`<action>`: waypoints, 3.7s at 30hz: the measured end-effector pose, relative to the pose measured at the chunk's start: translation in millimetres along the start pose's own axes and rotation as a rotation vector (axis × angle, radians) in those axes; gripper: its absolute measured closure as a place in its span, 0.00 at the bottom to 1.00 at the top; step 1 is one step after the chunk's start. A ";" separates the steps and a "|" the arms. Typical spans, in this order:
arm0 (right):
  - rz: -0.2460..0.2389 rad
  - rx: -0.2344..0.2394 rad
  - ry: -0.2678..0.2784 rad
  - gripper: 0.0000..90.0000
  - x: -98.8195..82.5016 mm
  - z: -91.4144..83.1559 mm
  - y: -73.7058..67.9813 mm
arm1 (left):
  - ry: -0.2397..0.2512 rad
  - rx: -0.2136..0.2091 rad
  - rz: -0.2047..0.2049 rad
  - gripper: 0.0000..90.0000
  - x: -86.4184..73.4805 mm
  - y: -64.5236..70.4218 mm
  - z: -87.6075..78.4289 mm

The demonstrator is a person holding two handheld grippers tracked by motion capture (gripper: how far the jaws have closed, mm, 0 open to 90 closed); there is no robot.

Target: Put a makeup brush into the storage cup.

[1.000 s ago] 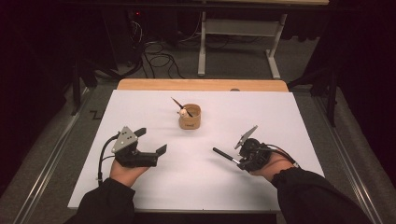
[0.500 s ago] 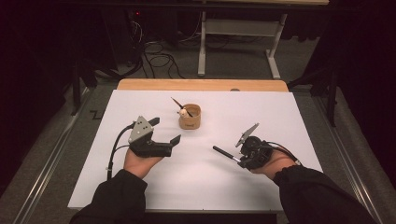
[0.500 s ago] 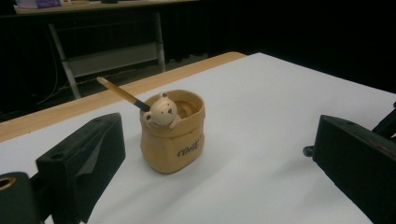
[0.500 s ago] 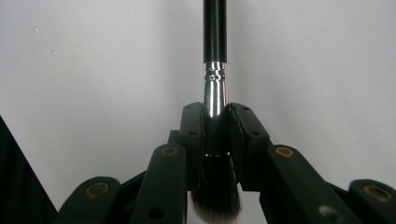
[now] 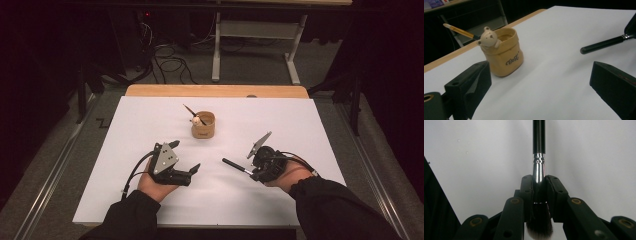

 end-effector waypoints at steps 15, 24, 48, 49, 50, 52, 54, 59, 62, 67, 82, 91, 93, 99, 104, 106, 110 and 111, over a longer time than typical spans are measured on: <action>-0.055 -0.003 -0.009 0.86 18.4 -21.4 -11.7 | -0.015 0.000 0.130 0.11 -2.7 11.0 -0.2; -0.086 0.004 -0.034 0.86 31.9 -29.7 -19.8 | -0.031 0.015 0.222 0.13 -4.9 18.1 1.7; -0.164 0.044 -0.108 0.86 55.9 -27.3 -41.3 | -0.035 0.050 0.446 0.22 -6.6 37.9 3.7; -0.162 0.045 -0.110 0.86 56.3 -27.1 -41.9 | -0.032 0.052 0.454 0.22 -6.4 38.8 3.5; -0.166 0.048 -0.114 0.86 56.9 -26.8 -42.3 | -0.029 0.053 0.463 0.23 -6.2 39.7 3.3; -0.172 0.049 -0.120 0.86 58.2 -26.7 -43.5 | -0.030 0.055 0.476 0.23 -6.2 41.3 3.1; -0.175 0.051 -0.117 0.86 59.4 -26.2 -44.1 | -0.031 0.057 0.488 0.24 -6.5 42.2 3.2; -0.180 0.054 -0.132 0.86 61.5 -25.5 -45.5 | -0.039 0.059 0.504 0.25 -7.0 42.7 3.4; -0.178 0.053 -0.145 0.86 62.8 -24.7 -46.3 | -0.042 0.055 0.517 0.27 -7.4 43.7 3.5; -0.185 0.056 -0.170 0.86 66.6 -23.6 -47.2 | -0.043 0.046 0.537 0.29 -8.2 45.6 4.0; -0.195 0.077 -0.221 0.86 78.4 -18.6 -49.0 | -0.050 0.021 0.614 0.52 -10.7 52.5 2.7; -0.192 0.079 -0.252 0.86 78.6 -13.7 -47.8 | -0.057 0.011 0.650 0.64 -11.8 54.1 2.5; -0.191 0.077 -0.252 0.86 78.6 -13.6 -47.3 | -0.060 0.008 0.660 0.66 -11.8 54.6 2.6; -0.189 0.071 -0.251 0.86 78.2 -13.0 -45.4 | -0.067 0.004 0.688 0.72 -13.2 57.5 2.8; -0.190 0.068 -0.256 0.86 78.1 -12.4 -44.8 | -0.065 0.002 0.699 0.74 -12.9 58.7 2.5; -0.191 0.067 -0.257 0.86 78.0 -11.4 -45.1 | -0.060 -0.001 0.694 0.75 -13.2 59.4 2.7; -0.190 0.067 -0.260 0.86 78.3 -10.7 -45.6 | -0.070 -0.003 0.709 0.77 -13.7 59.4 2.8; -0.190 0.067 -0.261 0.86 78.4 -10.6 -45.6 | -0.070 -0.002 0.710 0.77 -13.8 59.5 2.9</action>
Point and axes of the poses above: each handheld gripper's, and its own axes: z roughly forward along the jaws, x roughly out of its top, y roughly to its right, the point moved 4 cm from there along z, roughly forward along the jaws, and after that the axes turned 1 degree about y, right-handed, at the moved point
